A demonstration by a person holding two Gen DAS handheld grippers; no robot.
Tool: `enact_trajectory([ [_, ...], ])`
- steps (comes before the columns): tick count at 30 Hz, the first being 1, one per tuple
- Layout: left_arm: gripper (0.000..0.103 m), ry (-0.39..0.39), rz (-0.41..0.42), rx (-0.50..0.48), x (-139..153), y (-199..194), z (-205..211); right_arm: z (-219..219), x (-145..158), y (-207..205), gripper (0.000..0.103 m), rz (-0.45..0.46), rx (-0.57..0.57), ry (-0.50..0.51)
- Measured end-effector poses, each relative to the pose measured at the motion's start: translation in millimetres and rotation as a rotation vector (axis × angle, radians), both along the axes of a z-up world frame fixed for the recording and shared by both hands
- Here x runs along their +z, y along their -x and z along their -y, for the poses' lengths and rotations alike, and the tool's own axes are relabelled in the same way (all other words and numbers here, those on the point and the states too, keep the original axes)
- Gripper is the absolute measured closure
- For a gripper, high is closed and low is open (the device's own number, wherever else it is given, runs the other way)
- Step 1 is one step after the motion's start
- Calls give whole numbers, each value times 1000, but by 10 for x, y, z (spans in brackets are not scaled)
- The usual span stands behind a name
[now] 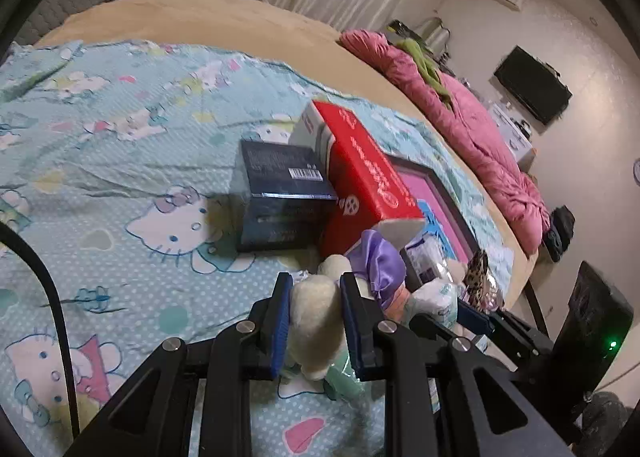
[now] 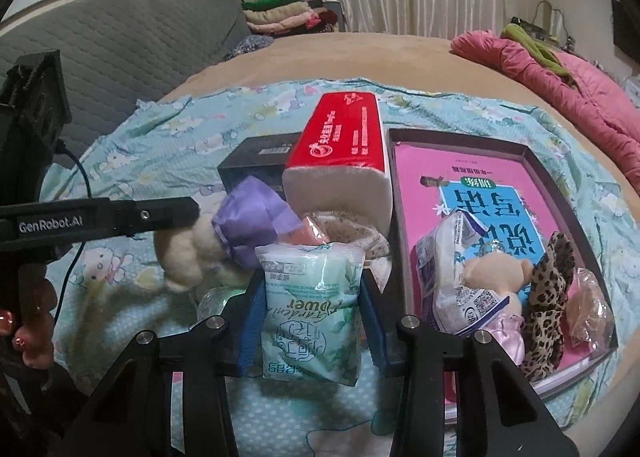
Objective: Organize soft objects
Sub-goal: 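Lift and carry the plush with the left tool while the right tool carries the wipes packet over the tray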
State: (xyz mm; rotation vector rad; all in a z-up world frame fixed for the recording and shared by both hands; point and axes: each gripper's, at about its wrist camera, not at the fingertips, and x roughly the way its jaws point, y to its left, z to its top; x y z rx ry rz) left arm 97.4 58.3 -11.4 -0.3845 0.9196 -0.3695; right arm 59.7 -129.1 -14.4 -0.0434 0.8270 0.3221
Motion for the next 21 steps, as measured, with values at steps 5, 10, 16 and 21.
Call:
enact_trajectory([
  [5,78,-10,25,23,206,102,3,63,119,57,58,31,-5,-22],
  [10,78,-31,58,34,435,175,85,185,262,121,58,72,-23,-43],
  [16,78,-72,92,25,666,228,272,391,403,173,58,112,-72,-86],
  [21,78,-110,116,14,809,257,437,576,479,200,58,133,-108,-115],
])
